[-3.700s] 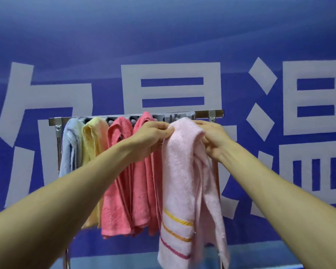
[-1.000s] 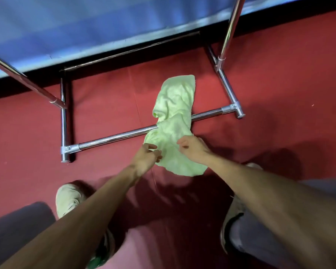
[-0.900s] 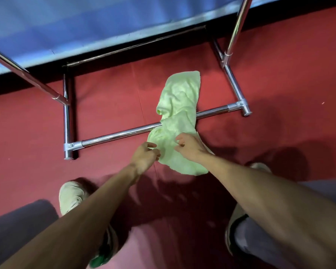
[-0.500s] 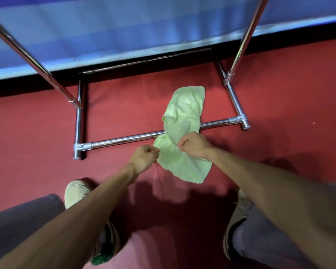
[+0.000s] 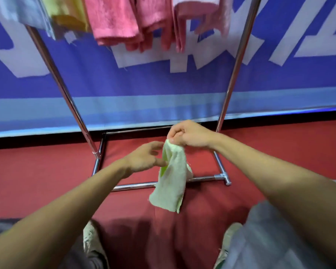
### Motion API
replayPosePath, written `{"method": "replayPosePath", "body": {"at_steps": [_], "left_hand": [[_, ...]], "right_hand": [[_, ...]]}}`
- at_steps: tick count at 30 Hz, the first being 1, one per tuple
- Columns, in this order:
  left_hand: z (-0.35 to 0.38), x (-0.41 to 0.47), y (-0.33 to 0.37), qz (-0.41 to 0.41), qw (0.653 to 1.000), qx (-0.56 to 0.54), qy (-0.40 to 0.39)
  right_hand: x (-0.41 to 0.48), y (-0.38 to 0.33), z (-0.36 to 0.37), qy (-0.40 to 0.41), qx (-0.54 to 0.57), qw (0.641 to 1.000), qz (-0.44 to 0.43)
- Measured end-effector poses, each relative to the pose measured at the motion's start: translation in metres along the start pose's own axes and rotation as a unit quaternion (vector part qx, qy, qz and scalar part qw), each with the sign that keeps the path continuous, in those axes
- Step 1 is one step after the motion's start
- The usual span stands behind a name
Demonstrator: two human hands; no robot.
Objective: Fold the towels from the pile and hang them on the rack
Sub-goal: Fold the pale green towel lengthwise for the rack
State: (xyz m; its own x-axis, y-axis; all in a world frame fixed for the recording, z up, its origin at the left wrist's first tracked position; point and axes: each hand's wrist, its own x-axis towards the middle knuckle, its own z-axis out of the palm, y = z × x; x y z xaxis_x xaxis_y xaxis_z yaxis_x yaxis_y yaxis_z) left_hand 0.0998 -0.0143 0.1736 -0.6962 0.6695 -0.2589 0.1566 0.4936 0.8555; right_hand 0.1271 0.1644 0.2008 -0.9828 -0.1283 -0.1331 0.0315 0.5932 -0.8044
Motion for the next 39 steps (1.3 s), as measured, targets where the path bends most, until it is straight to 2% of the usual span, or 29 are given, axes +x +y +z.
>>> {"method": "replayPosePath", "body": {"at_steps": [3,7,9,11,16,21,27,32,35,37,39], "left_hand": [[-0.011,-0.013,0.028,0.051,0.998,-0.014,0.016],[-0.017,-0.026,0.035,0.067,0.990,-0.031,0.117],[-0.019,-0.032,0.041,0.074,0.981,-0.077,0.163],[-0.024,-0.037,0.051,0.090,0.974,-0.079,0.190],[-0.025,-0.047,0.071,0.108,0.964,-0.129,0.208],[-0.025,-0.053,0.083,0.090,0.937,-0.213,0.261],[-0.045,-0.055,0.088,0.025,0.886,-0.334,0.320],[-0.050,-0.056,0.083,-0.021,0.848,-0.396,0.352],[-0.053,-0.052,0.075,-0.037,0.871,-0.340,0.354],[-0.053,-0.049,0.071,-0.040,0.904,-0.266,0.333],[-0.048,-0.045,0.068,-0.028,0.946,-0.173,0.275]], "right_hand": [[-0.012,-0.023,-0.016,0.018,0.039,0.997,-0.058],[-0.013,-0.038,-0.019,0.034,0.063,0.991,-0.115],[-0.012,-0.040,-0.019,0.032,0.067,0.990,-0.121],[-0.016,-0.038,-0.022,0.025,0.080,0.990,-0.115],[-0.033,-0.033,-0.032,-0.033,0.107,0.987,-0.119],[-0.033,-0.032,-0.034,-0.047,0.072,0.990,-0.108],[-0.027,-0.022,-0.038,-0.085,-0.020,0.994,-0.065],[-0.023,-0.009,-0.034,-0.073,-0.146,0.986,-0.040],[-0.023,-0.018,-0.036,-0.005,-0.170,0.982,-0.079],[-0.025,-0.026,-0.035,0.035,-0.124,0.984,-0.121],[-0.026,-0.034,-0.034,0.067,-0.057,0.984,-0.153]]}}
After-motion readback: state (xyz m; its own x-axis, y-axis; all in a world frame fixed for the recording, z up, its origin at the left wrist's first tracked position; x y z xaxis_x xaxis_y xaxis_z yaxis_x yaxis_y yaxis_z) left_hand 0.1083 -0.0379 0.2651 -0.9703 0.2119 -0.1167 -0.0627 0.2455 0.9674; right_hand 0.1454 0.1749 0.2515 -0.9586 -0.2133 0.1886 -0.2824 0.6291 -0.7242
